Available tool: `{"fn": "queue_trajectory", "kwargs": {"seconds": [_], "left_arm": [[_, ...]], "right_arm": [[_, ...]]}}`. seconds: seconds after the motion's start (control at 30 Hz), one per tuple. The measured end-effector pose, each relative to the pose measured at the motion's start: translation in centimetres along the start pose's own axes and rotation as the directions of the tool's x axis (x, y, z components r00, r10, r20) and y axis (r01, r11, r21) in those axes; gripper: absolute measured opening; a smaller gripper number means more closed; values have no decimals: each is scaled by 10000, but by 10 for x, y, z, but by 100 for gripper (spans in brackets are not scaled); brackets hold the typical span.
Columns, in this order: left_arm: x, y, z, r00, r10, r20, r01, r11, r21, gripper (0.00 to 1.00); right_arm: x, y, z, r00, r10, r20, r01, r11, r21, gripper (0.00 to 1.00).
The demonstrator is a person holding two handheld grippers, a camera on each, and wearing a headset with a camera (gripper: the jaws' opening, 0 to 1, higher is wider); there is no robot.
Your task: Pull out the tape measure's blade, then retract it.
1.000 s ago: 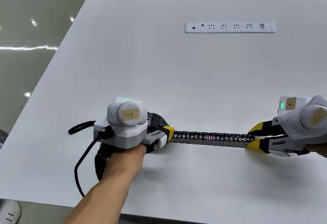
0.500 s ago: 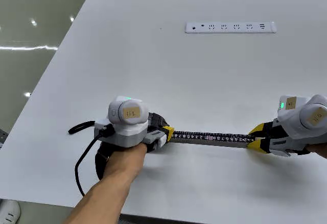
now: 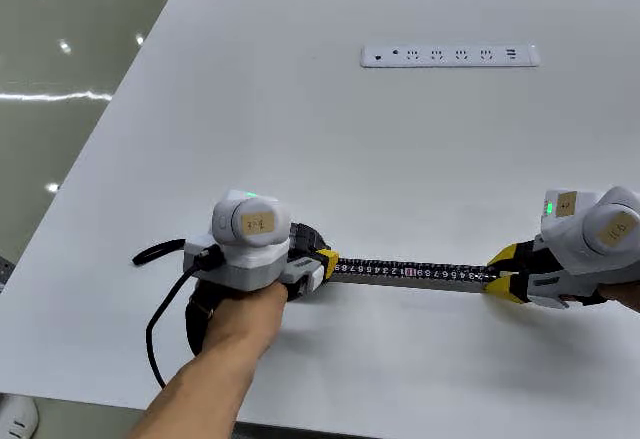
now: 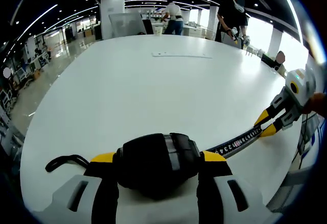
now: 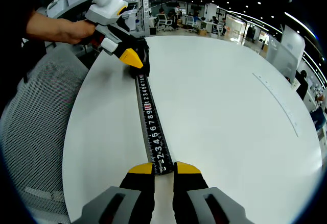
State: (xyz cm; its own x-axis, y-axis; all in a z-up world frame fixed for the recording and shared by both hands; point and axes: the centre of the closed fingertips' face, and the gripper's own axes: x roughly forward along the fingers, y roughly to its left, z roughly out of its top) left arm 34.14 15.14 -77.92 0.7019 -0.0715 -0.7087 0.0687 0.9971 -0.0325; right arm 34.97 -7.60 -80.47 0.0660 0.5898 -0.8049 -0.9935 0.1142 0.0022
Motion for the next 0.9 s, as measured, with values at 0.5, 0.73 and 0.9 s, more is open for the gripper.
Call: {"fn": "queue_trajectory", "kwargs": {"seconds": [0.5,0.73,0.9], "left_arm": [[0,0,0,10000,-27,40,28,9998,-192,57],[0,0,0,10000,-55,45,56,9998,-214,57],[0,0,0,10000,-67,52,68,9997,-229,57]], "right_arm": [[2,1,2,10000,-19,-87,19,10000,-42,9],[6,2,8,10000,48,-39,-48,10000,-65,9],[9,3,12,10000,72,-12,-72,9999,-97,9]]}}
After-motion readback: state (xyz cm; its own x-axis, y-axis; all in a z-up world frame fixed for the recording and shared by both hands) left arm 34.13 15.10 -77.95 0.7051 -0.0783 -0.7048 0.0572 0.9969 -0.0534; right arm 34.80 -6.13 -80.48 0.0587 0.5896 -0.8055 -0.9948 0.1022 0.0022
